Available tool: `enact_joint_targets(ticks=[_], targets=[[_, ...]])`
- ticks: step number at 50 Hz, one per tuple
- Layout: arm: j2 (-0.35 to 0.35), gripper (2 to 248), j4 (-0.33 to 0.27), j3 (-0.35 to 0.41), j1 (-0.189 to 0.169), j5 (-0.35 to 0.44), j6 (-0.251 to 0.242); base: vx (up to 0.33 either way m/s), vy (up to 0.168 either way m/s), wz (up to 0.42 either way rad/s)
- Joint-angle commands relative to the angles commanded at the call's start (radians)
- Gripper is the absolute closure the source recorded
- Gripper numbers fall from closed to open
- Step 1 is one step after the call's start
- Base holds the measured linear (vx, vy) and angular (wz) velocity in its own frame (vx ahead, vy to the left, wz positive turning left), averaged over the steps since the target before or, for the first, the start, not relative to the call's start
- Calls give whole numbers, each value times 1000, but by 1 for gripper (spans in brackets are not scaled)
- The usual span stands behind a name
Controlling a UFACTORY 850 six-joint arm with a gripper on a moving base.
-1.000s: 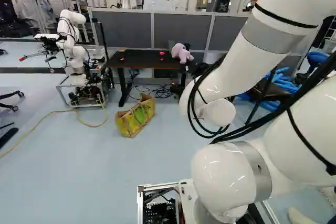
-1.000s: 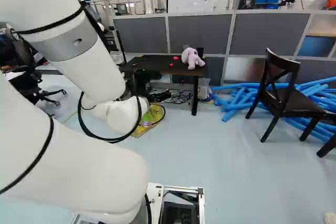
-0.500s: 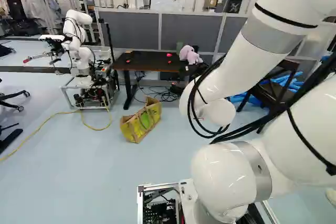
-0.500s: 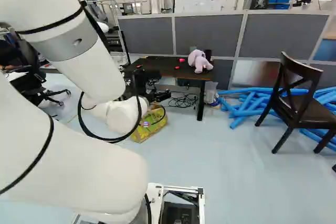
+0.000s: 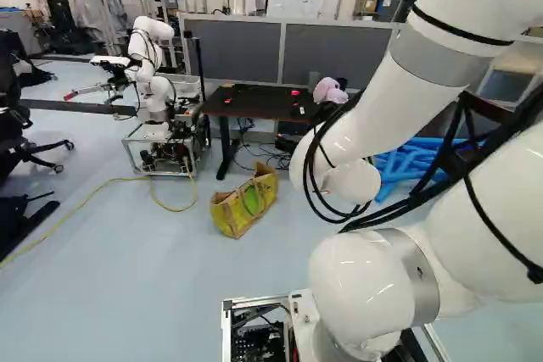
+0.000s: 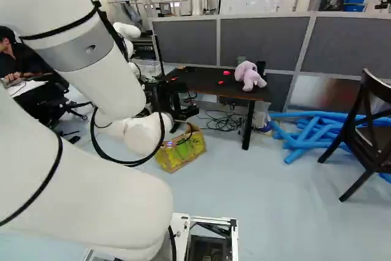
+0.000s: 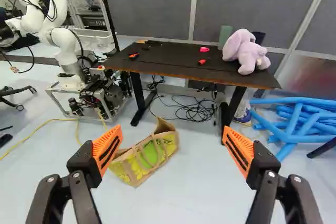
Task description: Pick up the bag on the ground and place it on the table
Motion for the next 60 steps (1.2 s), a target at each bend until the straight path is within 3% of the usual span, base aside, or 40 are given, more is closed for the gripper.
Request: enact_joint_targets(ticks=[13,60], targets=[[0,3,0,0,0,0,0,173,85,150],[-21,3,0,-18,5,0,0,129,47,-13]])
